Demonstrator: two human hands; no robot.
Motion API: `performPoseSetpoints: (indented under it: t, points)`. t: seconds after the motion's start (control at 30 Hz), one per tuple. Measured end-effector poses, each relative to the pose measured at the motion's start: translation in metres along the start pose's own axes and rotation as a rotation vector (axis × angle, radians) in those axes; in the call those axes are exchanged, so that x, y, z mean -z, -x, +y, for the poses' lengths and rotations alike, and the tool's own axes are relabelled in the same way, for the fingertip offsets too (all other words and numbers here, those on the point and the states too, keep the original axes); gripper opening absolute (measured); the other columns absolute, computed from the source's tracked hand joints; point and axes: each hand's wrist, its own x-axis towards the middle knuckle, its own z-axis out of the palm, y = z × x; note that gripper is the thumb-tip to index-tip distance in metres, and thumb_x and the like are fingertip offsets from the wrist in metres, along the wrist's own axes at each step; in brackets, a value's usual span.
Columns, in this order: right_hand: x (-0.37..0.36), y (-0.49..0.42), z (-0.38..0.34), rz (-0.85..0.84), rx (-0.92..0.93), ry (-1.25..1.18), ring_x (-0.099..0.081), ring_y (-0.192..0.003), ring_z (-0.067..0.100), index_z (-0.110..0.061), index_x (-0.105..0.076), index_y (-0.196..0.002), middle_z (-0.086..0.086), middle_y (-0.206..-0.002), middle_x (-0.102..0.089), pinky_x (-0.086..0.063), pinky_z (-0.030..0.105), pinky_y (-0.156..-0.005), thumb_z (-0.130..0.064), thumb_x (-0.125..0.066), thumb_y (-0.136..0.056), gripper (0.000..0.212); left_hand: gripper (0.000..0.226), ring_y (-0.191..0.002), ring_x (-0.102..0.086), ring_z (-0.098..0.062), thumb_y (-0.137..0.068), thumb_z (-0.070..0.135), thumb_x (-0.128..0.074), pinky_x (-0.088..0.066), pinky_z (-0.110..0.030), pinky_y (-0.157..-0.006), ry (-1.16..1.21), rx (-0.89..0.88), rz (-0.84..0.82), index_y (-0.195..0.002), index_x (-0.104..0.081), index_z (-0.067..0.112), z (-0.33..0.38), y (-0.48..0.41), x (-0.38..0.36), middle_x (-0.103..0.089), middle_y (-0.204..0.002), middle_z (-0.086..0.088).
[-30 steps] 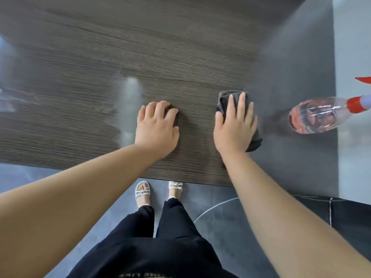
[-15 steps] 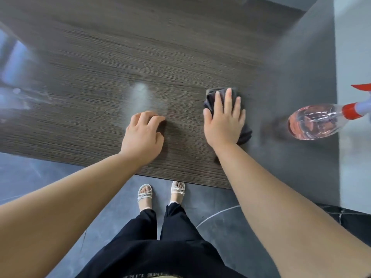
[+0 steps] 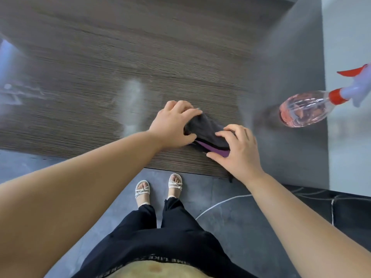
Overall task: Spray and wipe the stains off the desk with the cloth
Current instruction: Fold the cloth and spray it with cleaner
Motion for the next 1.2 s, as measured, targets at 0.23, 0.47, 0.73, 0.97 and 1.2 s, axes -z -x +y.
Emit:
performPoseSetpoints:
  t: [0.23,0.47,0.73,0.97,1.2]
  points:
    - [0.012,-0.003,0.010,-0.079,0.001,-0.125,-0.054,-0.102,0.029,-0.015,-0.071,-0.109,0.003,-0.111,-0.061,-0.042,0.033,-0.090,-0.025,-0.083,-0.070,0.042,0.058,-0.130,-0.029,-0.021,-0.081,0.046,-0.064,-0.028,-0.037,-0.108,-0.185,-0.121,-0.116,-0.135,-0.045,0.041,-0.008,-0.010,0.000,-0.034,-0.142,0.006]
    - [0.014,-0.010,0.001,0.054,-0.087,-0.131,-0.061,-0.087,0.027,-0.013,-0.073,-0.091,0.000,-0.096,-0.069,-0.047,0.028,-0.073,-0.013,-0.064,-0.082,0.013,0.031,-0.126,-0.033,-0.019,-0.090,0.046,-0.054,-0.031,-0.036,-0.107,-0.085,-0.061,-0.200,-0.119,-0.062,0.040,-0.006,-0.023,0.016,-0.044,-0.135,0.007]
    - [0.030,-0.017,-0.001,-0.181,-0.149,-0.176,-0.055,-0.098,0.024,-0.019,-0.068,-0.102,-0.003,-0.105,-0.063,-0.046,0.035,-0.080,-0.039,-0.072,-0.079,0.031,0.027,-0.124,-0.038,-0.020,-0.092,0.040,-0.053,-0.029,-0.031,-0.104,0.020,-0.044,-0.257,-0.111,-0.068,0.028,-0.003,-0.032,0.029,-0.047,-0.132,0.006]
    - [0.011,0.004,-0.011,-0.122,-0.092,0.022,-0.052,-0.107,0.033,-0.013,-0.063,-0.111,0.005,-0.116,-0.058,-0.048,0.047,-0.083,-0.045,-0.085,-0.060,0.065,0.028,-0.120,-0.036,-0.018,-0.093,0.039,-0.052,-0.037,-0.036,-0.102,-0.089,-0.174,-0.108,-0.110,-0.069,0.026,-0.002,-0.020,0.023,-0.052,-0.123,0.007]
    - [0.033,-0.022,0.004,-0.086,-0.241,-0.255,-0.058,-0.093,0.024,-0.013,-0.065,-0.110,0.002,-0.100,-0.065,-0.040,0.030,-0.075,-0.022,-0.059,-0.092,0.021,0.020,-0.085,-0.057,-0.021,-0.093,0.027,-0.054,-0.043,-0.028,-0.076,0.146,-0.045,0.085,-0.108,-0.066,0.021,0.014,-0.030,0.032,-0.066,-0.090,-0.002]
